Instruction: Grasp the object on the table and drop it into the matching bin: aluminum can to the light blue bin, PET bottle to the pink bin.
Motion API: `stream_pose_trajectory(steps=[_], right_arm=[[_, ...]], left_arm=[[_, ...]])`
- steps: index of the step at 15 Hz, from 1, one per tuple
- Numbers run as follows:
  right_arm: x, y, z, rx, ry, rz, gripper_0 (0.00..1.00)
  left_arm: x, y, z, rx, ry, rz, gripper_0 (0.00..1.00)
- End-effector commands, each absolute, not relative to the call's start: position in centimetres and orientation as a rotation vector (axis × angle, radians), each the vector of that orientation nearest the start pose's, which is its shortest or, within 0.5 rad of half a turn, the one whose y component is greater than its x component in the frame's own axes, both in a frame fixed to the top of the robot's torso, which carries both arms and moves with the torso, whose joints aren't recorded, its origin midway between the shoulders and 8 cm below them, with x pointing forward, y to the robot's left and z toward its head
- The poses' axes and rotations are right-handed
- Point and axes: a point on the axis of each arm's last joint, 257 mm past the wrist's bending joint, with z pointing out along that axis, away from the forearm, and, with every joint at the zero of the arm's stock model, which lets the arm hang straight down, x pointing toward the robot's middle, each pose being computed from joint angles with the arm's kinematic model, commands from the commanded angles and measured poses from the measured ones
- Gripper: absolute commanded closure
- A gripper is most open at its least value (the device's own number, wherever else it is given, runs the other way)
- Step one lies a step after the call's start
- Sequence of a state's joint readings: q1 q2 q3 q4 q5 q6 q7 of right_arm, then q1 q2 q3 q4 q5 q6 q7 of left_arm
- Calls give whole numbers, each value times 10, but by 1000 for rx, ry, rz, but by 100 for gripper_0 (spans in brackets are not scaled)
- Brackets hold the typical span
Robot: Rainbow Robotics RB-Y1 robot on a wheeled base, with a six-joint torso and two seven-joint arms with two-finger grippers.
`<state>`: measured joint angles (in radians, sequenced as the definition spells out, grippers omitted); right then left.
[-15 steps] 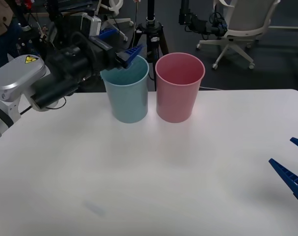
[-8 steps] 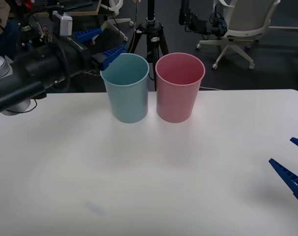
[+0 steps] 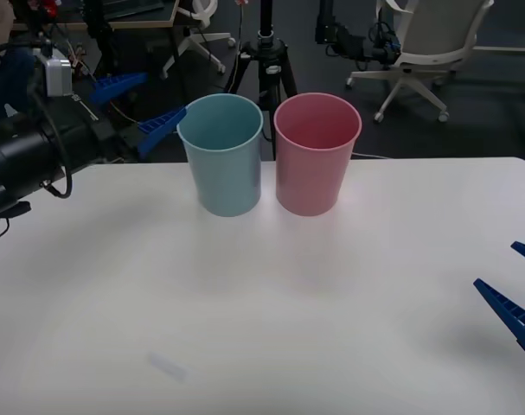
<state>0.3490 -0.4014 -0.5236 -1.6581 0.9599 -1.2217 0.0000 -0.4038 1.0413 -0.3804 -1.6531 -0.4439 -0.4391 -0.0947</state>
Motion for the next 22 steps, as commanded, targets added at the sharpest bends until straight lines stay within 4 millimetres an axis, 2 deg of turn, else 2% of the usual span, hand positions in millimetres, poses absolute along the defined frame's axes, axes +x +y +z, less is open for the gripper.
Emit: stream_pose_trajectory(steps=[1,6,13,17,22], right_arm=[[342,-330,-169,-465,1441,567,0],[342,-330,-169,-465,1441,567,0],[342,-330,-169,-465,1441,567,0],[342,-330,-169,-465,1441,567,0],[342,-330,-169,-465,1441,567,0]], left_arm=[[505,185,-30,721,1350,-597,0],[452,204,-61,766,1357,-652,0],[418,224,-105,742,1352,-619,0],[391,245,-142,706,1410,-591,0],[357,274,-179,660,1477,-531,0]])
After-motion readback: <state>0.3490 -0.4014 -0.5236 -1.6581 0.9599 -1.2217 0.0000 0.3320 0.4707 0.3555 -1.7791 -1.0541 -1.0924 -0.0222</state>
